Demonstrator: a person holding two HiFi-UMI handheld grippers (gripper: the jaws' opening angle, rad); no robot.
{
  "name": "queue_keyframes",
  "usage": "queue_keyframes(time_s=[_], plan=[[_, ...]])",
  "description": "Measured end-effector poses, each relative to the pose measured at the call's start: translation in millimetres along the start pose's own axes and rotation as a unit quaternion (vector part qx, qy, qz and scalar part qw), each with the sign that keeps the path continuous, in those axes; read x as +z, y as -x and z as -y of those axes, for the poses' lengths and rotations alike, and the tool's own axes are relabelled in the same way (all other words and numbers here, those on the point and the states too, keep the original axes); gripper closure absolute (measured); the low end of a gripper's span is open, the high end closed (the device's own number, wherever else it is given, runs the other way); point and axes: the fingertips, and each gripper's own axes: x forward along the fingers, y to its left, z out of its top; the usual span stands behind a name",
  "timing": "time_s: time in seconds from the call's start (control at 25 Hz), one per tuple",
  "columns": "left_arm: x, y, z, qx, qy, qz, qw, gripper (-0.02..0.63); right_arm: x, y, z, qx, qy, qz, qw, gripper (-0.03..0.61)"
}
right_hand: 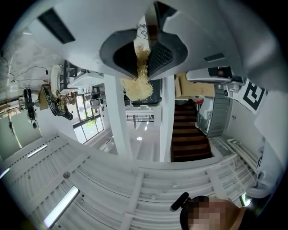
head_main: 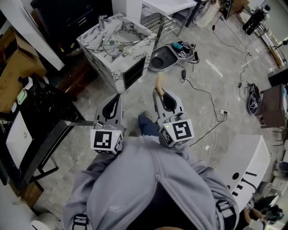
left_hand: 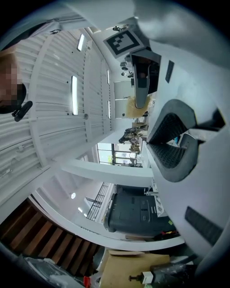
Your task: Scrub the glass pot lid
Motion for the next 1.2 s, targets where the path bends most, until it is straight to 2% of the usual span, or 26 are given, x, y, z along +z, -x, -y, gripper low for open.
queue_keyframes(time_s=[0.32,0.44,0.56,0.84,1.04,1.2], plan=[[-7.0,-20.0,-55.0,0.051,0.013,0.013,0.9985,0.598,-2.7,-74.4,-9.1,0.056,0.006,0.007,0.998,0.523],[-12.7,-38.6,-74.5,0.067,0.017,0.017,0.9974,0.598,-2.2,-108.5,-10.1,0.091,0.013,0.011,0.996,0.523],[-14.7,-69.9,-95.1,0.087,0.019,0.019,0.9958,0.598,-3.2,-148.6,6.7,0.112,0.015,0.016,0.993,0.523],[-15.0,-201.3,-149.6,0.144,0.037,0.023,0.9887,0.598,-0.5,-279.0,82.9,0.176,0.030,0.004,0.984,0.523],[-3.4,-305.6,-189.8,0.204,0.048,0.020,0.9775,0.598,7.6,-382.7,143.8,0.246,0.038,-0.020,0.968,0.523],[4.8,-385.1,-219.9,0.237,0.050,0.016,0.9702,0.598,10.9,-456.3,187.9,0.285,0.041,-0.029,0.957,0.523]])
